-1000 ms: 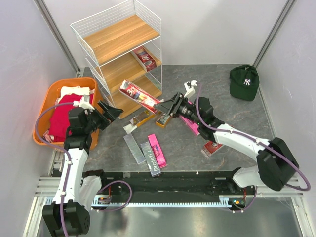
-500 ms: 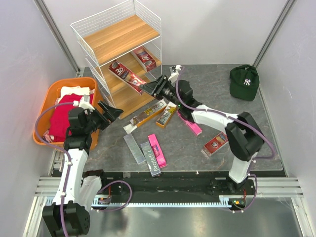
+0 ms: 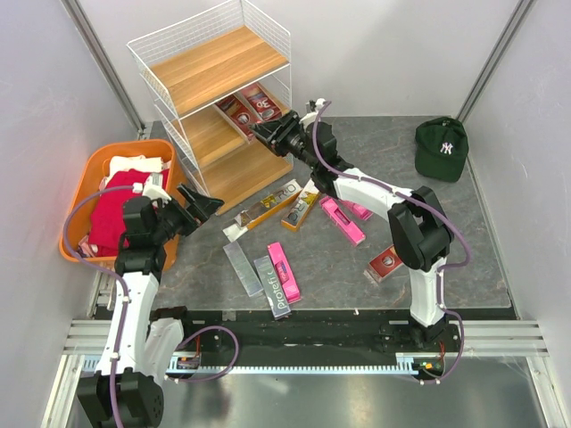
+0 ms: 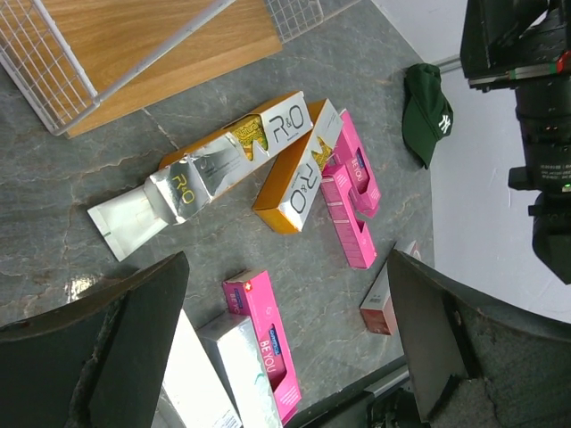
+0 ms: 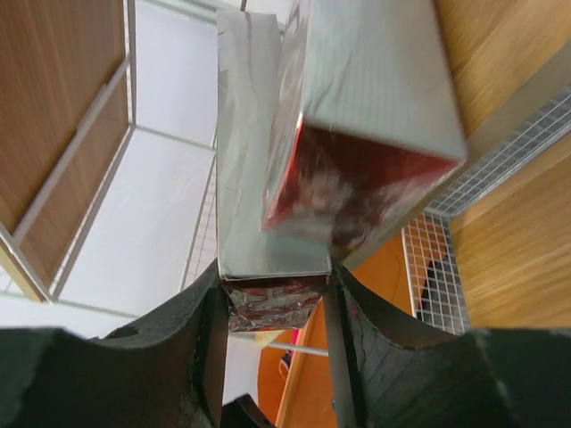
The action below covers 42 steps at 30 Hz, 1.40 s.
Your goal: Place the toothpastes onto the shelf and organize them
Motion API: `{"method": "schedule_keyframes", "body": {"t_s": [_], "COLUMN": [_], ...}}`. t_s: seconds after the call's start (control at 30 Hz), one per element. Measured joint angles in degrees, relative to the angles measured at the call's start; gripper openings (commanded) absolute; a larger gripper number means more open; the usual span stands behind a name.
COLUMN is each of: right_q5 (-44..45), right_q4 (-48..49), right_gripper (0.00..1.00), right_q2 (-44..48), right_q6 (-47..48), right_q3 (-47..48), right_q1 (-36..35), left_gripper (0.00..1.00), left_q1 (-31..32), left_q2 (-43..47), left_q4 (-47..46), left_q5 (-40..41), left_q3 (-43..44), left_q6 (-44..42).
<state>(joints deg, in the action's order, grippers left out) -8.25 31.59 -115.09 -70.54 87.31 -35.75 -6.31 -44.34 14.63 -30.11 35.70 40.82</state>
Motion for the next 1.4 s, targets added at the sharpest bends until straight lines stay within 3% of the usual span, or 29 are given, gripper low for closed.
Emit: {"method": "schedule_keyframes", "body": {"t_s": [0.23,0.37,0.57,0.77,1.4], "right_q5": [0.5,0.0,-1.0,-2.2,-4.6], "right_q4": [-2.3,-2.5,-2.4,0.6,-2.5], "right_gripper": [0.22,0.31,0.70,0.98,0.98], "right_q2": [-0.4,-1.1,-1.2,-1.2,3.1], "right_q6": [-0.7,-0.9,-1.0,-1.2,3.3], "right_q3": [1.7,2.8,3.0,3.3,-4.1], "right_q1": [2.9,4.1,4.1,4.2,4.8], "left_gripper": [1.00,1.00,1.00,1.00,1.00], "left_q1": [0.0,0.0,0.0,0.0,0.0], "left_q2": [0.2,0.2,0.2,0.2,0.2], "left_q4": [0.3,0.3,0.3,0.3,-1.4], "left_q5": [0.0,0.0,0.0,0.0,-2.4], "left_q3": [-0.5,-0.5,-0.8,-1.4,-3.0], "left_q6": [0.0,0.0,0.0,0.0,0.0]}}
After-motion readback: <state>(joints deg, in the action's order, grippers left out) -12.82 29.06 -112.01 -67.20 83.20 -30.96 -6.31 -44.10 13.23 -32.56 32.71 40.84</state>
